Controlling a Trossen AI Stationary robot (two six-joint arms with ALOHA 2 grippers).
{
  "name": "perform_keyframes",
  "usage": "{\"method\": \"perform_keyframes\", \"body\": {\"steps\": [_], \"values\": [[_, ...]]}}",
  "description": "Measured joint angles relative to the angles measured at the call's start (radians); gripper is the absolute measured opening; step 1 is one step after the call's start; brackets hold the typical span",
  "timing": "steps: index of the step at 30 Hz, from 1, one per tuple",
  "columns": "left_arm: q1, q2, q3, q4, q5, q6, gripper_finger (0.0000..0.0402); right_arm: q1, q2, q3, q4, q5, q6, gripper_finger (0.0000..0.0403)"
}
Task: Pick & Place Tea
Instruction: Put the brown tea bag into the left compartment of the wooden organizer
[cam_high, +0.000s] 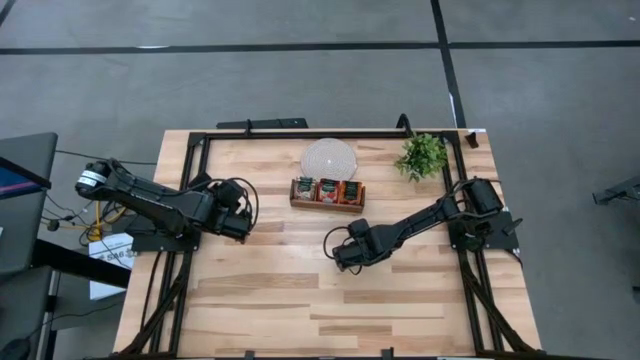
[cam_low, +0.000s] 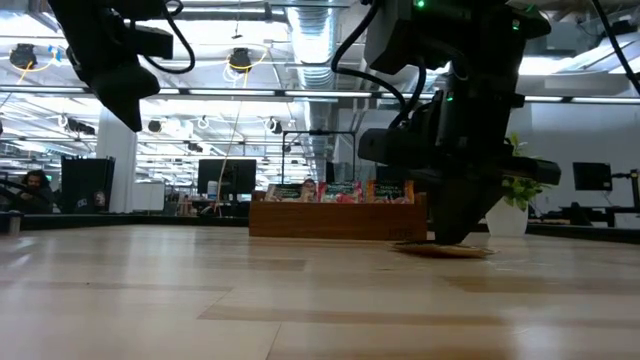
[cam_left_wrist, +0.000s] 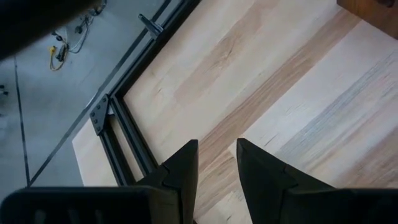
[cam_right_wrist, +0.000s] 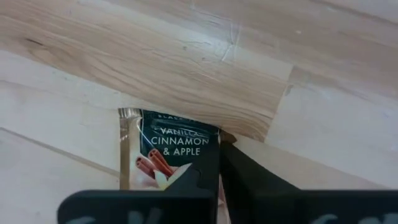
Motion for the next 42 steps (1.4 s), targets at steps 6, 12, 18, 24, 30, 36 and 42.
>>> {"method": "perform_keyframes", "body": {"steps": [6,12,18,24,30,36,42], "values": [[0.000,0.000,0.000,0.009,0.031,0.000,0.0103,0.002,-0.019,-0.002,-0.004,0.001,-0.015,0.0003],[0.000,0.000,0.000,0.038,0.098,0.004,0.0103,0.029,-0.098,-0.005,-0.017,0.048,-0.022,0.0001],[0.000,0.000,0.000,0.184,0.262,0.129,0.0103,0.068,-0.226,-0.005,-0.024,0.206,-0.085,0.0001],[0.000,0.000,0.000,0.427,0.453,0.162,0.0103,0.081,-0.355,-0.003,0.003,0.352,-0.291,0.0000],[0.000,0.000,0.000,0.674,0.566,0.153,0.0103,0.058,-0.422,-0.002,0.126,0.441,-0.570,0.0000],[0.000,0.000,0.000,1.007,0.596,0.163,0.0103,0.016,-0.420,-0.002,0.302,0.422,-0.811,0.0000],[0.000,0.000,0.000,1.262,0.527,0.217,0.0103,0.005,-0.419,-0.002,0.410,0.381,-0.914,0.0000]]}}
